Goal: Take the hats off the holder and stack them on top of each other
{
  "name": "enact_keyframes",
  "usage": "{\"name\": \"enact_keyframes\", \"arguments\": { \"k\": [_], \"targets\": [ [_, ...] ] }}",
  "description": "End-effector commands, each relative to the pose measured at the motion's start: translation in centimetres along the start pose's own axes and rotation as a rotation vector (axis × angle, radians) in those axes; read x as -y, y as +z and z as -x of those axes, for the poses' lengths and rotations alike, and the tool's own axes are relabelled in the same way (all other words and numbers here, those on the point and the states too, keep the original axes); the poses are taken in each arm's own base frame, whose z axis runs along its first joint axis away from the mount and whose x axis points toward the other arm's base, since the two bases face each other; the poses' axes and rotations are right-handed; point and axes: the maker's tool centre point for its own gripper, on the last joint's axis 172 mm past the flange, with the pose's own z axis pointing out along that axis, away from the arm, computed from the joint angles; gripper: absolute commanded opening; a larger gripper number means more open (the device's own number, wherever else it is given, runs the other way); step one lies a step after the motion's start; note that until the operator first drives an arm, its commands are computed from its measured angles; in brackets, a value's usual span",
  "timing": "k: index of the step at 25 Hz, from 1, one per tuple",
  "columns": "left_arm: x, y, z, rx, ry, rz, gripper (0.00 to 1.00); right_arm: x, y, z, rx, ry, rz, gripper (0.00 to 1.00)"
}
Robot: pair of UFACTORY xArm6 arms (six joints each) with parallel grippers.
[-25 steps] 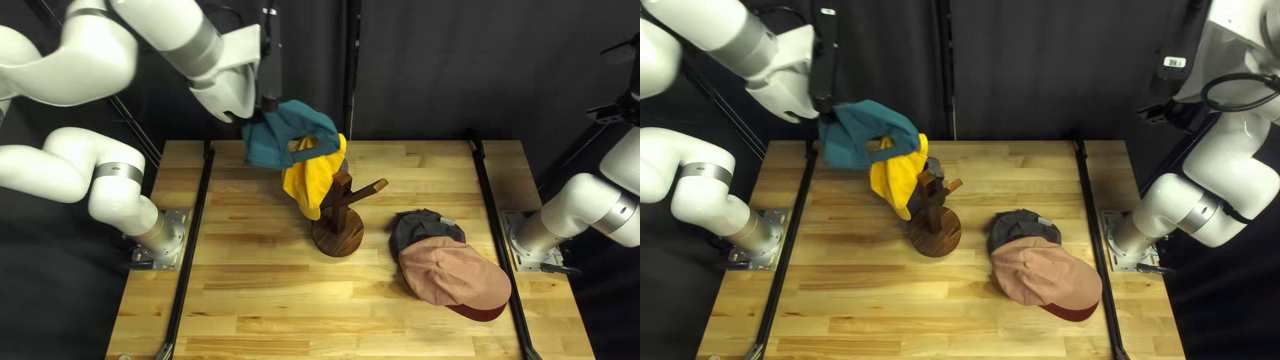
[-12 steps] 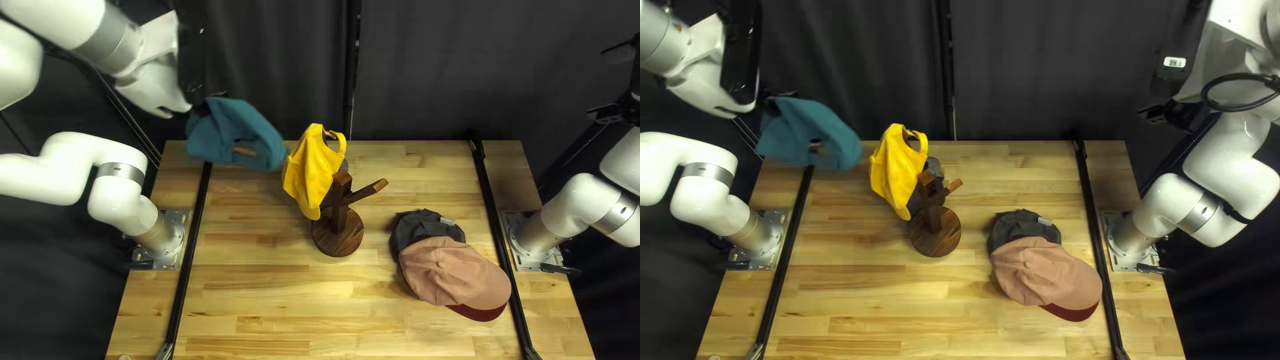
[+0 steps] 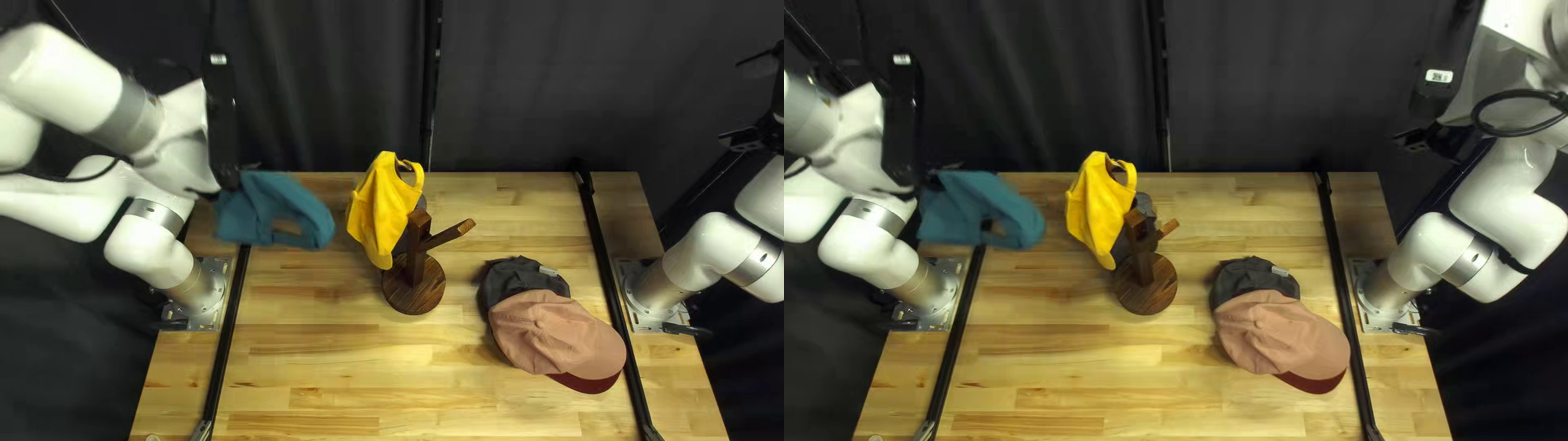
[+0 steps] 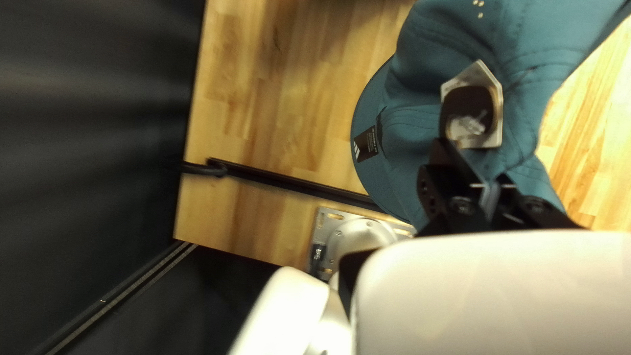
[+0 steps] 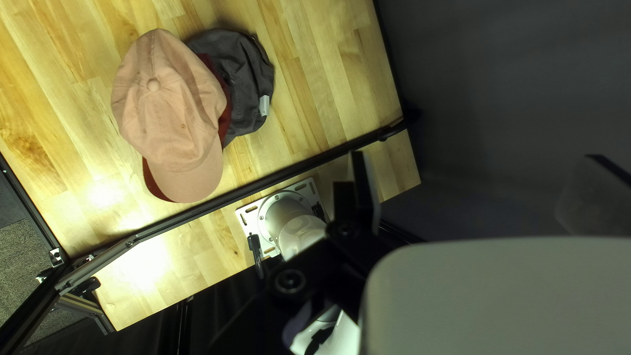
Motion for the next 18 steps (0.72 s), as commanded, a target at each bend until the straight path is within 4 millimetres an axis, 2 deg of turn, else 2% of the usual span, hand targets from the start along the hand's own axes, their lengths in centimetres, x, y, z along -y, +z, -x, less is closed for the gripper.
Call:
{"name": "enact_keyframes", "arguments": {
  "k": [1,6,13,14,15,16,17,18],
  "targets": [
    [-2.2,2.8,1.4,0.026,-0.031,0.034,0.00,0.0,0.0,0.0,0.000,0.000,0.000,1.00],
    [-4.3,5.5,4.0,0.054,-0.069,0.062,0.00,0.0,0.0,0.0,0.000,0.000,0.000,1.00],
    [-6.1,6.6,8.1,0.066,-0.124,0.086,0.00,0.0,0.0,0.0,0.000,0.000,0.000,1.00],
    [-6.3,6.8,8.4,0.066,-0.129,0.088,0.11,0.0,0.0,0.0,0.000,0.000,0.000,1.00],
    [-6.7,7.1,9.1,0.067,-0.137,0.093,0.28,0.0,0.0,0.0,0.000,0.000,0.000,1.00],
    [-6.9,7.3,9.4,0.068,-0.142,0.097,0.75,0.0,0.0,0.0,0.000,0.000,0.000,1.00],
    [-7.1,7.5,9.7,0.067,-0.146,0.101,0.94,0.0,0.0,0.0,0.000,0.000,0.000,1.00],
    [-7.4,7.8,10.1,0.067,-0.154,0.109,1.00,0.0,0.0,0.0,0.000,0.000,0.000,1.00]
  ]
}}
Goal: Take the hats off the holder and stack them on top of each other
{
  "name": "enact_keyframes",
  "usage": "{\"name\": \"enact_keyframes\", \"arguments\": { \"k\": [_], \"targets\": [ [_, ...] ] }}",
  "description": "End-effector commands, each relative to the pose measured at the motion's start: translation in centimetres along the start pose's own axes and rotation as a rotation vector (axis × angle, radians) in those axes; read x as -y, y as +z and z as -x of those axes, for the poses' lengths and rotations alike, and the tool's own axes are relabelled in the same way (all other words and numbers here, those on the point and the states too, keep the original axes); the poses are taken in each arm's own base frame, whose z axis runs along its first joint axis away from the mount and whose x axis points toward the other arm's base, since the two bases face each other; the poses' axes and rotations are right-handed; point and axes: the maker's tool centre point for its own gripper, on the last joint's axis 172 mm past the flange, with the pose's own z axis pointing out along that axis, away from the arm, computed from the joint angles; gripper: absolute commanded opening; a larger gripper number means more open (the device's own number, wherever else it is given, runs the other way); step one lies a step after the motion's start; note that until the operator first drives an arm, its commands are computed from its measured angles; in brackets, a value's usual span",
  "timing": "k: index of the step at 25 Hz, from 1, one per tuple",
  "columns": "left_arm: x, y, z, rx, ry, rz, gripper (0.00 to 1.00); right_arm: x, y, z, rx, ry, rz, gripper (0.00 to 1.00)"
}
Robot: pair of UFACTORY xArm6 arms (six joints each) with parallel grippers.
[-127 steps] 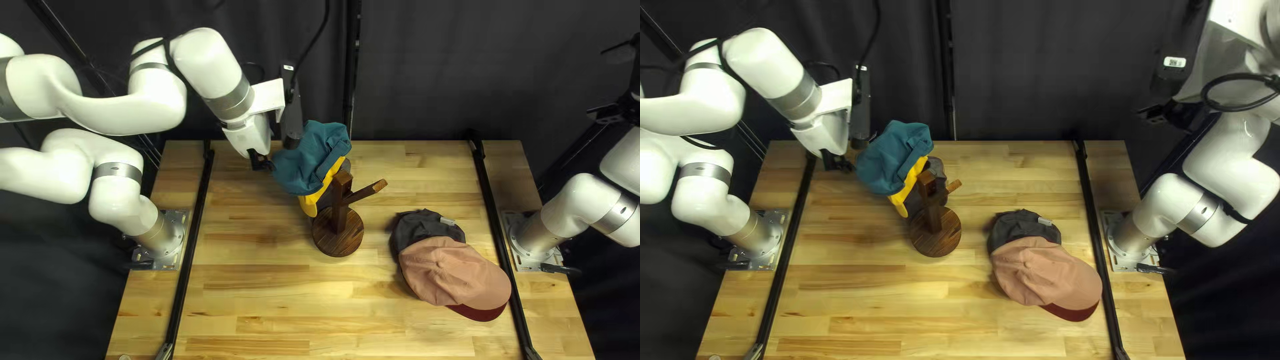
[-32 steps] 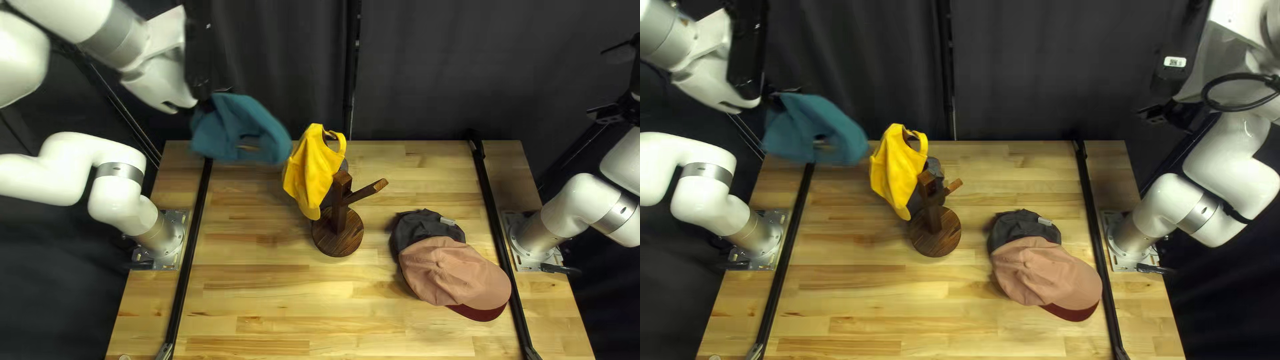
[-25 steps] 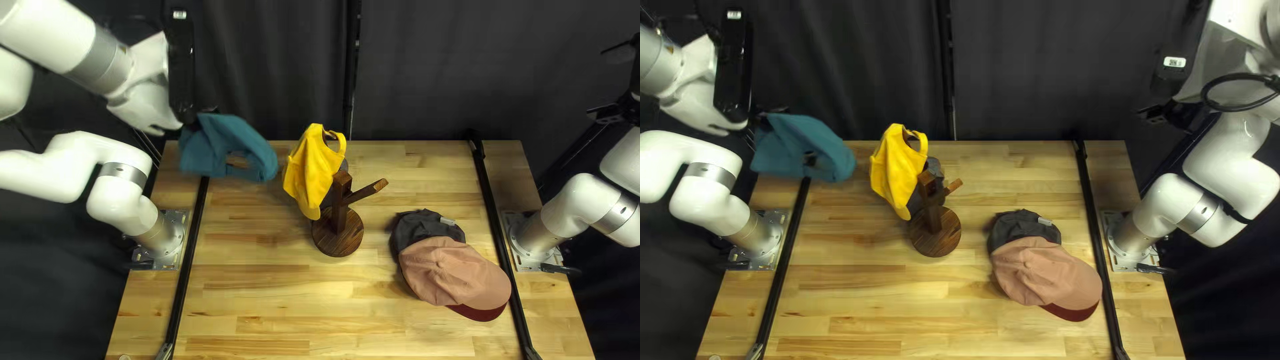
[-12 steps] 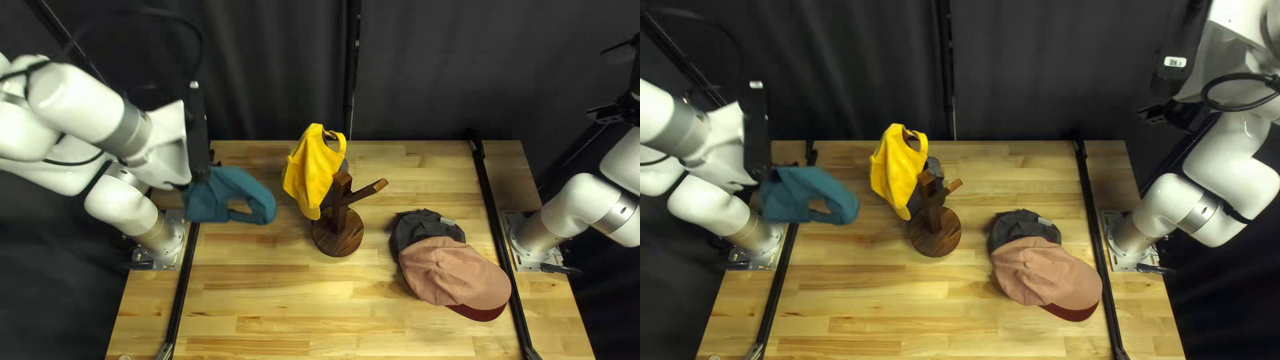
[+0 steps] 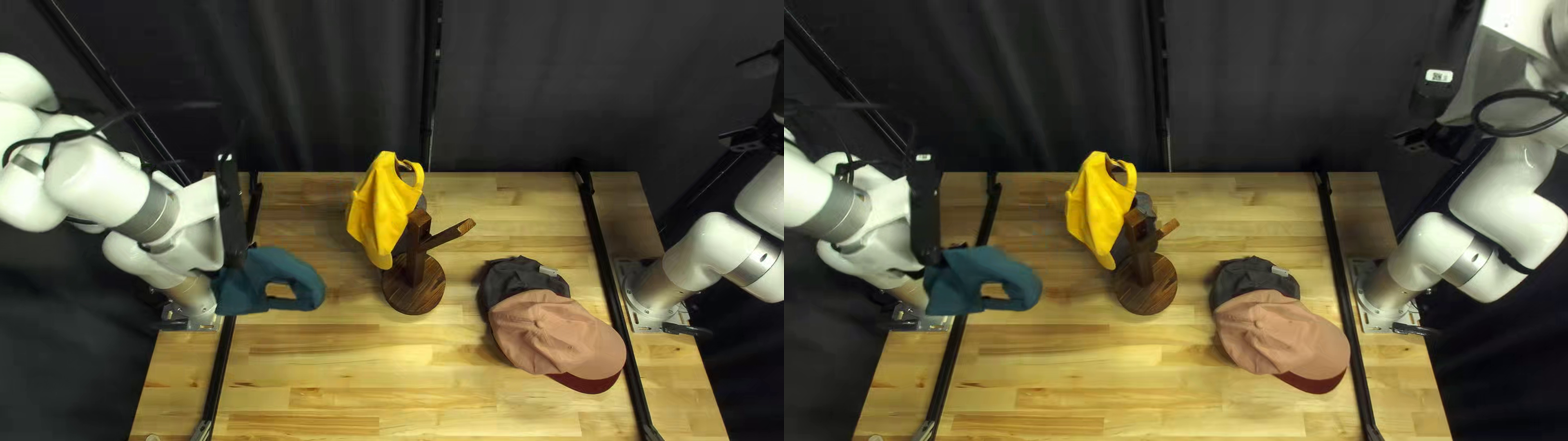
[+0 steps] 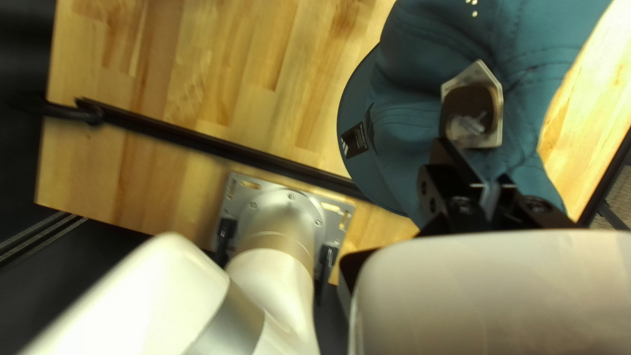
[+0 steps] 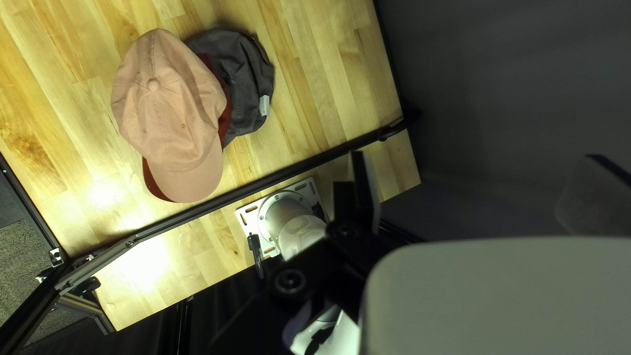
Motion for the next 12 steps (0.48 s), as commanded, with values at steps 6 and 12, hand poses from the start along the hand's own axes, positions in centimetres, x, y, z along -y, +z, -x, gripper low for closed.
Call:
{"name": "enact_keyframes", "arguments": {
  "k": [6,12],
  "targets": [
    [-0.2,0.8,0.9,-0.008,-0.036,0.033,1.00,0.0,0.0,0.0,0.000,0.000,0.000,1.00],
    [1.8,-2.4,-3.6,-0.012,0.007,0.010,1.00,0.0,0.0,0.0,0.000,0.000,0.000,1.00]
  ]
}}
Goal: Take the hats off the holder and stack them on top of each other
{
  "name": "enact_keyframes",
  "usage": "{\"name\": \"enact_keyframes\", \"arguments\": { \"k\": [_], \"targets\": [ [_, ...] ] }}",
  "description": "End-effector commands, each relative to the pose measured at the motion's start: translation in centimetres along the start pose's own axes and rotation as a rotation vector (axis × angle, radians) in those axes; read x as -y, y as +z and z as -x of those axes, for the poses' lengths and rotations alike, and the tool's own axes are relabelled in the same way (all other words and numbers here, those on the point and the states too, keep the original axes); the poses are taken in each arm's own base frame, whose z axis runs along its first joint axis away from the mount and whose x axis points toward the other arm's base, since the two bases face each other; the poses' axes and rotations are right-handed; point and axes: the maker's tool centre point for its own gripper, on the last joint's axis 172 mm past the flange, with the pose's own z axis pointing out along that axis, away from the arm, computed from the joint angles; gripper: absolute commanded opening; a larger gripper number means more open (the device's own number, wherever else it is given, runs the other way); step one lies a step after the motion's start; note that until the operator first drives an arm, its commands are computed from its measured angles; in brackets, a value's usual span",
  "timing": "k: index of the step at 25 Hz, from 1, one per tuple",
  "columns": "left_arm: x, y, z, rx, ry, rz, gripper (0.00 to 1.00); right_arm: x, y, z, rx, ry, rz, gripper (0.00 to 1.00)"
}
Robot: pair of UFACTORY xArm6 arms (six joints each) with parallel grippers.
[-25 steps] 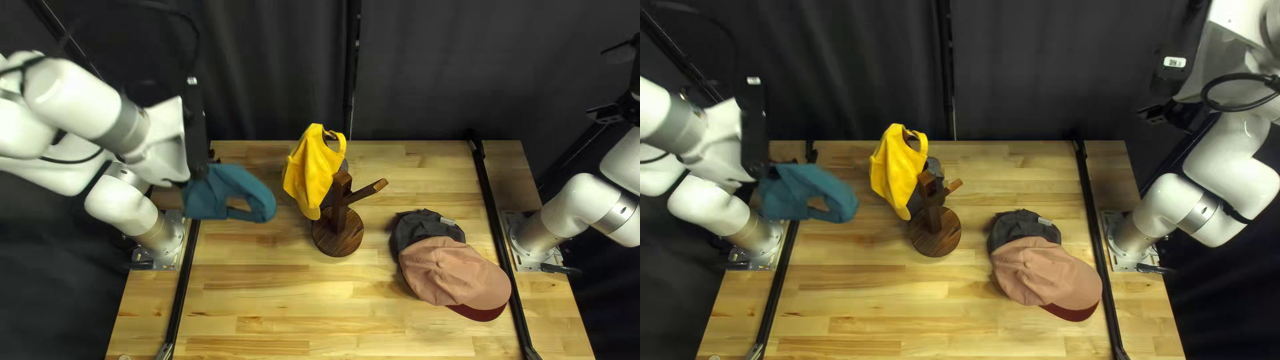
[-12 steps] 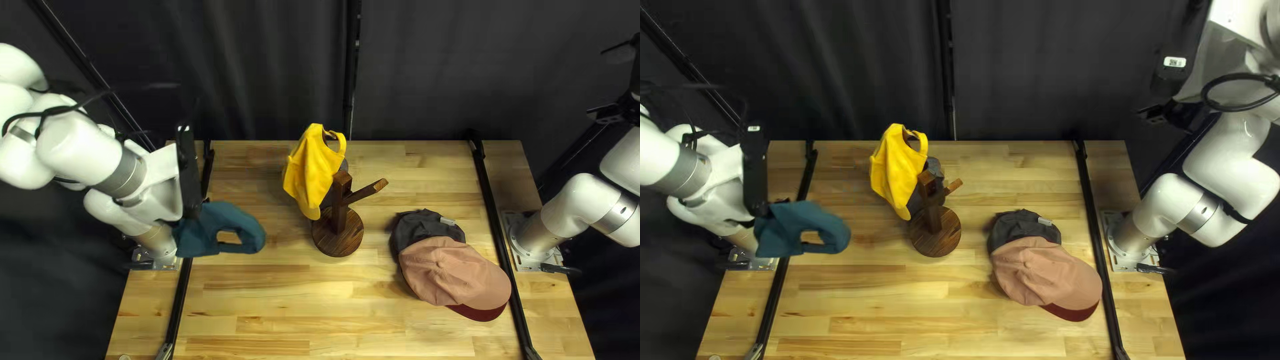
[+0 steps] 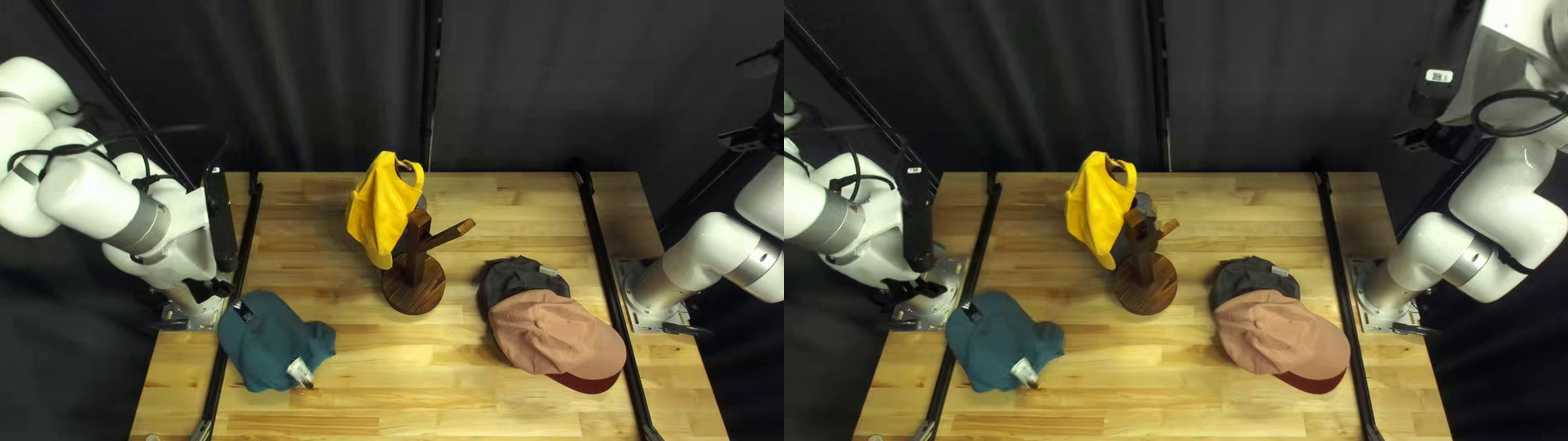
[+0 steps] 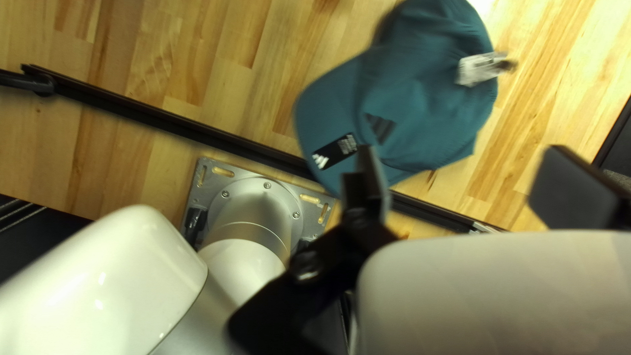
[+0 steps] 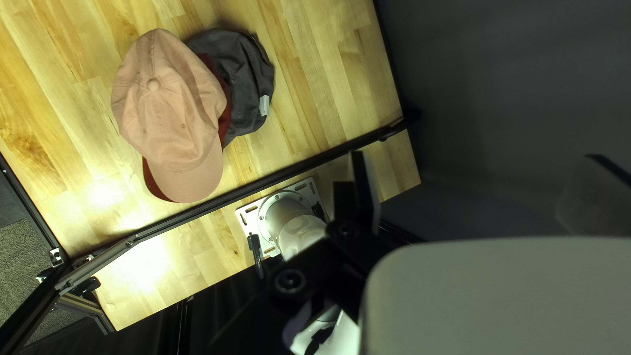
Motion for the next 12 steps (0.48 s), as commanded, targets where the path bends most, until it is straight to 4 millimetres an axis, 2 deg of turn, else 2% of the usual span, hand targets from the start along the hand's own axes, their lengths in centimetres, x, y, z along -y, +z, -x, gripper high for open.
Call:
{"name": "enact_keyframes", "arguments": {
  "k": [1,6,8,12],
  "targets": [
    [1.7,-3.0,-3.9,-0.002,0.043,-0.016,1.00,0.0,0.0,0.0,0.000,0.000,0.000,1.00],
    [4.5,-4.7,-7.9,-0.009,0.088,-0.035,1.00,0.0,0.0,0.0,0.000,0.000,0.000,1.00],
    [5.6,-4.9,-9.6,-0.017,0.104,-0.036,1.00,0.0,0.0,0.0,0.000,0.000,0.000,1.00],
    [6.5,-4.4,-11.9,-0.045,0.141,-0.019,1.00,0.0,0.0,0.0,0.000,0.000,0.000,1.00]
  ]
}}
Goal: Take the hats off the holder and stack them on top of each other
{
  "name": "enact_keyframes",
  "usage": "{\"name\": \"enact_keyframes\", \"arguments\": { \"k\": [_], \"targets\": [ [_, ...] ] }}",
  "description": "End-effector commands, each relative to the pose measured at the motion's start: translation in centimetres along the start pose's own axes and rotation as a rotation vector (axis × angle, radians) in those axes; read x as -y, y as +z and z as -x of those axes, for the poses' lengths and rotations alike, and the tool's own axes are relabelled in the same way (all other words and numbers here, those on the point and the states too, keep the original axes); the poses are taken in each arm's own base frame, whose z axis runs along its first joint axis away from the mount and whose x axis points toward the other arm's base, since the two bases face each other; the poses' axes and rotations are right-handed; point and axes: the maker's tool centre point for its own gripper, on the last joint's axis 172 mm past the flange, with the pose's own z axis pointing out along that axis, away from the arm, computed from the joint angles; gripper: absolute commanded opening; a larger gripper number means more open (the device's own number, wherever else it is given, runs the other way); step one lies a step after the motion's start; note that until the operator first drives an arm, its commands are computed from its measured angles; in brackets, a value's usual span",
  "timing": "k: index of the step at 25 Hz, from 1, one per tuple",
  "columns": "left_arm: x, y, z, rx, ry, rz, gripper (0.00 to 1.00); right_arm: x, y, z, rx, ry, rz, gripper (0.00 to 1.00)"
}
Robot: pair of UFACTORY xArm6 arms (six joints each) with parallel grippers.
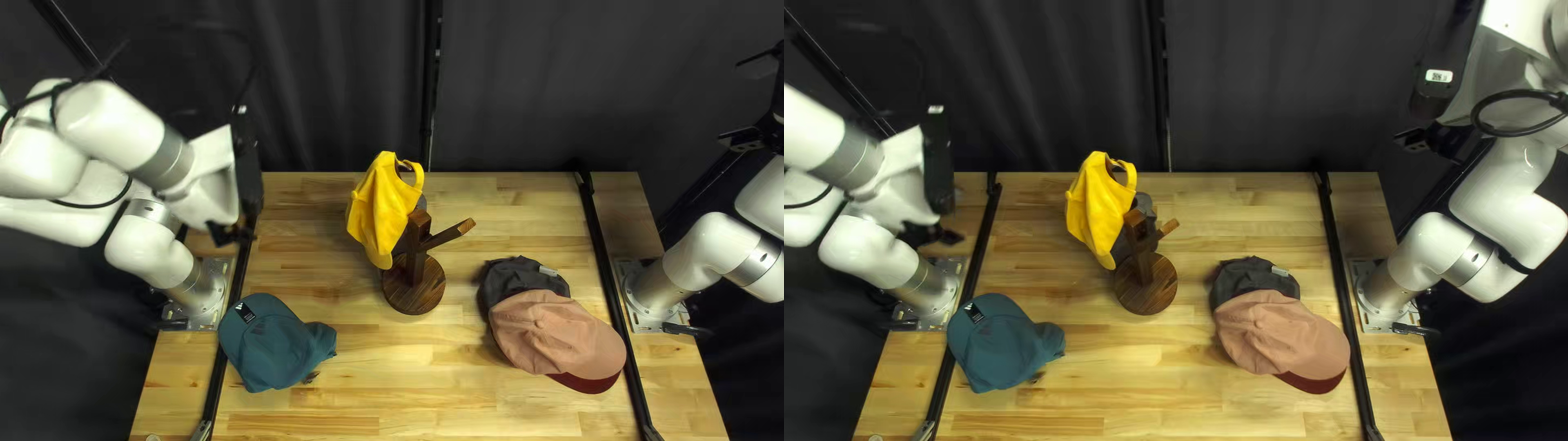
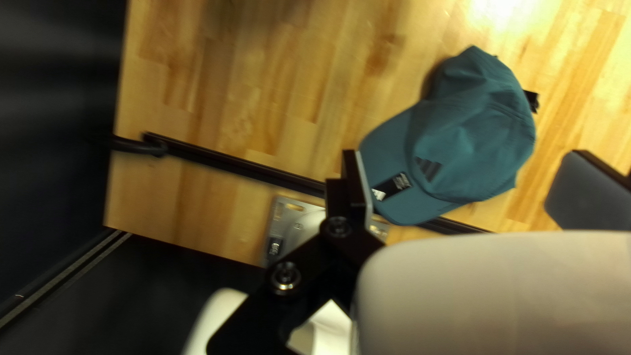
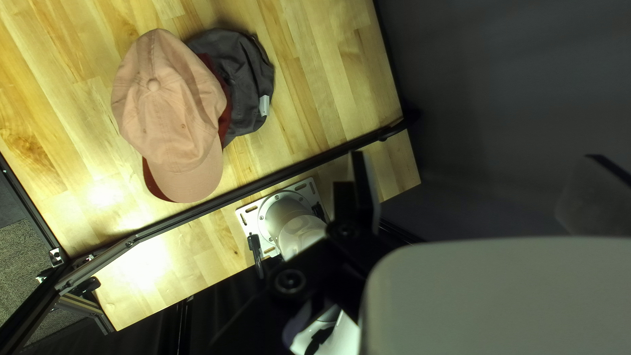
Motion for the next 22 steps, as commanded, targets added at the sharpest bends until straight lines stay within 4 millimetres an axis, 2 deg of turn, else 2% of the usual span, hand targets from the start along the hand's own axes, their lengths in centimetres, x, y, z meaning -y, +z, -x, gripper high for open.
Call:
{"name": "enact_keyframes", "arguments": {
  "k": [1,5,11,22],
  "targets": [
    [0.9,0.4,-3.2,-0.051,0.054,0.033,1.00,0.0,0.0,0.0,0.000,0.000,0.000,1.00],
    [1.0,1.4,-5.5,-0.116,0.084,0.041,1.00,0.0,0.0,0.0,0.000,0.000,0.000,1.00],
    [-0.9,3.0,-8.9,-0.222,0.095,0.059,1.00,0.0,0.0,0.0,0.000,0.000,0.000,1.00],
    [-3.3,4.4,-9.5,-0.432,0.038,0.036,1.00,0.0,0.0,0.0,0.000,0.000,0.000,1.00]
  ]
}}
